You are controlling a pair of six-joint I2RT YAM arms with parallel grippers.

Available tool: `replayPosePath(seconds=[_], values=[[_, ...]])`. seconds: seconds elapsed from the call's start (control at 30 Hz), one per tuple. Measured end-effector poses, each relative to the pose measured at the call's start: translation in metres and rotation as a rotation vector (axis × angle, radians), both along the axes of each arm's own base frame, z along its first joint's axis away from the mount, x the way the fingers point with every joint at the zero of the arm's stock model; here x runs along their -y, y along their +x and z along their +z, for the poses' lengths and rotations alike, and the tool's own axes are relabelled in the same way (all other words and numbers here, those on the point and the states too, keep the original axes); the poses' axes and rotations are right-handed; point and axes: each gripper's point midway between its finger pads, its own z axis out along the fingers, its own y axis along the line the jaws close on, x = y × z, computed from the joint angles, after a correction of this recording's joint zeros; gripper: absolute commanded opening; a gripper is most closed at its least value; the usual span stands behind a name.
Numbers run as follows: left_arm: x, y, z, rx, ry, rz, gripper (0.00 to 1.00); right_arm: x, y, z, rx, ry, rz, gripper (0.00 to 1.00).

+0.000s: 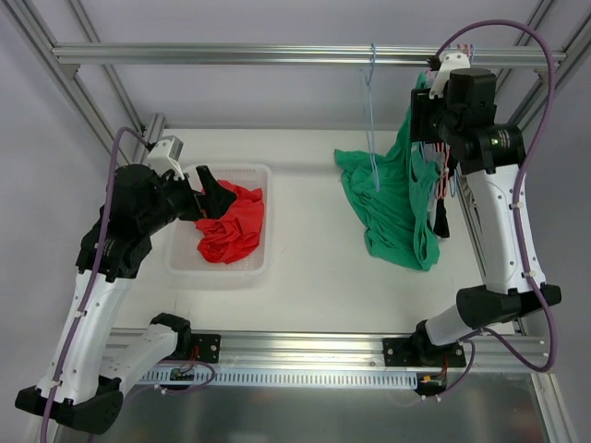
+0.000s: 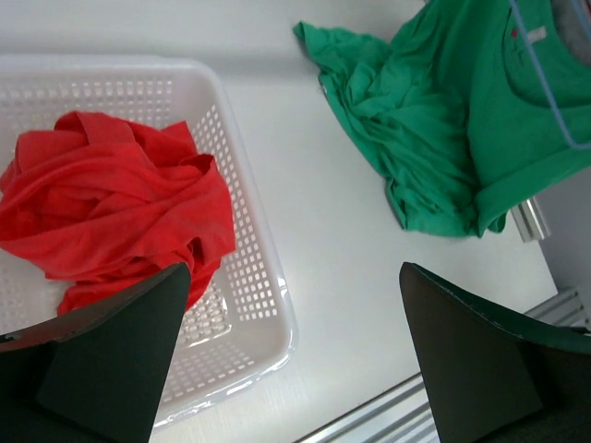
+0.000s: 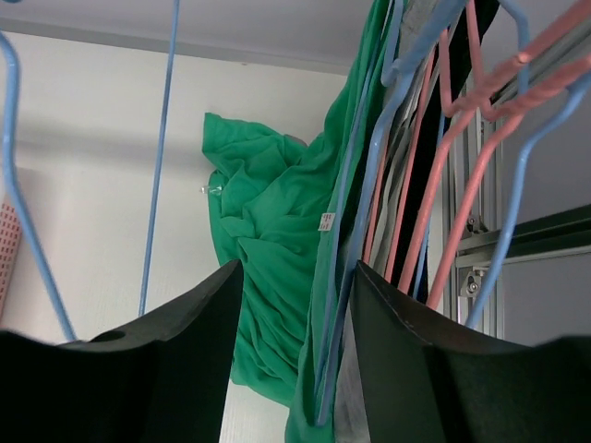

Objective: Remove the tank top from the hanger

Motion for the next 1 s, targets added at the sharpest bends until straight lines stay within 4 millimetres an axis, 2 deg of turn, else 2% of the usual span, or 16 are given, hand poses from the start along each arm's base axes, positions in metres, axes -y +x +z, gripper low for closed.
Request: replayPosePath(seconds=[0.13, 0.17, 0.27, 0.47, 0.7, 0.87, 1.0], values=[[0.001, -0.005, -0.023, -0.051, 0.029, -0.027, 0.99, 0.001, 0.015, -0.015, -0.031, -0.024, -0.020, 0.50], [0.001, -0.006, -0.027, -0.059, 0.035, -0.030, 0.99, 0.001, 0.018, -0.018, -0.037, -0.028, -0.022, 0.39], [0.001, -0.009, -0.038, -0.074, 0.048, -0.044, 0.99, 0.001, 0.022, -0.021, -0.042, -0.034, -0.022, 0.22], [0.006, -0.013, -0.050, -0.109, 0.044, -0.079, 0.99, -0.003, 0.025, -0.024, -0.036, 0.006, -0.028, 0.00], [0.013, -0.018, -0.064, -0.152, 0.035, -0.126, 0.99, -0.028, 0.027, -0.024, 0.002, 0.144, 0.045, 0.00], [0.013, -0.020, -0.068, -0.150, 0.046, -0.139, 0.99, -0.046, 0.026, -0.016, 0.029, 0.224, 0.113, 0.00], [0.013, -0.022, -0.069, -0.145, 0.048, -0.148, 0.99, -0.052, 0.021, -0.007, 0.066, 0.269, 0.140, 0.00]])
